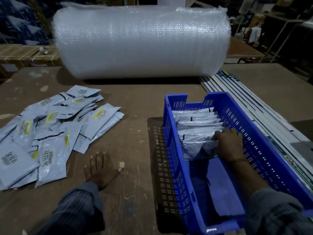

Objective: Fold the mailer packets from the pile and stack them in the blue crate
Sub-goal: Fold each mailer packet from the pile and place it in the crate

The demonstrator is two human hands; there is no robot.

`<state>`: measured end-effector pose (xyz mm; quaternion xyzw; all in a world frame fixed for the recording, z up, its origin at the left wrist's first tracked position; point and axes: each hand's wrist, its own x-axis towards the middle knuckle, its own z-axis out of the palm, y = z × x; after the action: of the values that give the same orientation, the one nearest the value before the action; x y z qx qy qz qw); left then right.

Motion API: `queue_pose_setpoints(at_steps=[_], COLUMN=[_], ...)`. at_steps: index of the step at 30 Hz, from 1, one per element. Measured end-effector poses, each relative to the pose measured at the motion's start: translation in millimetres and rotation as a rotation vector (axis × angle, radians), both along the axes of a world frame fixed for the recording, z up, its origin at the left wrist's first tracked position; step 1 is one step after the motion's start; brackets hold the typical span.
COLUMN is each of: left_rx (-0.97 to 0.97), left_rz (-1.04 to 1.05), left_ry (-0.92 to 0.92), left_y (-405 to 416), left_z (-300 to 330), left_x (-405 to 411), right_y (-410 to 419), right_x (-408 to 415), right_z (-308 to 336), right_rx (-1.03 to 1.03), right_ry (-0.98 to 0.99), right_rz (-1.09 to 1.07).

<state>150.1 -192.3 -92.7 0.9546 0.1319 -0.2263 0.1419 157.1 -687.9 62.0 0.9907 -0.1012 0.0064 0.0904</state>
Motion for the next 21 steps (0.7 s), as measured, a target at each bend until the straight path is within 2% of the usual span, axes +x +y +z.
queue_pose_setpoints(at_steps=[4,9,12,15,21], left_rx=[0.027,-0.007,0.012,0.027,-0.001], left_rz=[-0.023,-0.040,-0.076,-0.134,-0.290], left_ry=[-0.005,-0.128,-0.286,-0.371,-0.326], left_y=[-5.8,-6.2,1.3,14.7,63.2], left_z=[6.2,3.9,-7.9,-12.2,-21.8], left_x=[-4.8,-13.8,-23.2,-30.9,-15.4], right_y=[-0.9,6.7,23.0,56.9,169.6], right_x=[1.4,-3.5,-9.2,-16.3,-26.0], right_z=[-2.1,7.2,23.1,47.1,98.1], right_rx=[-0.004,-0.001,0.046,0.158,0.354], right_ry=[-0.006,-0.033,-0.085,-0.182,-0.301], right_rz=[-0.020,-0.030,-0.026,0.053,0.312])
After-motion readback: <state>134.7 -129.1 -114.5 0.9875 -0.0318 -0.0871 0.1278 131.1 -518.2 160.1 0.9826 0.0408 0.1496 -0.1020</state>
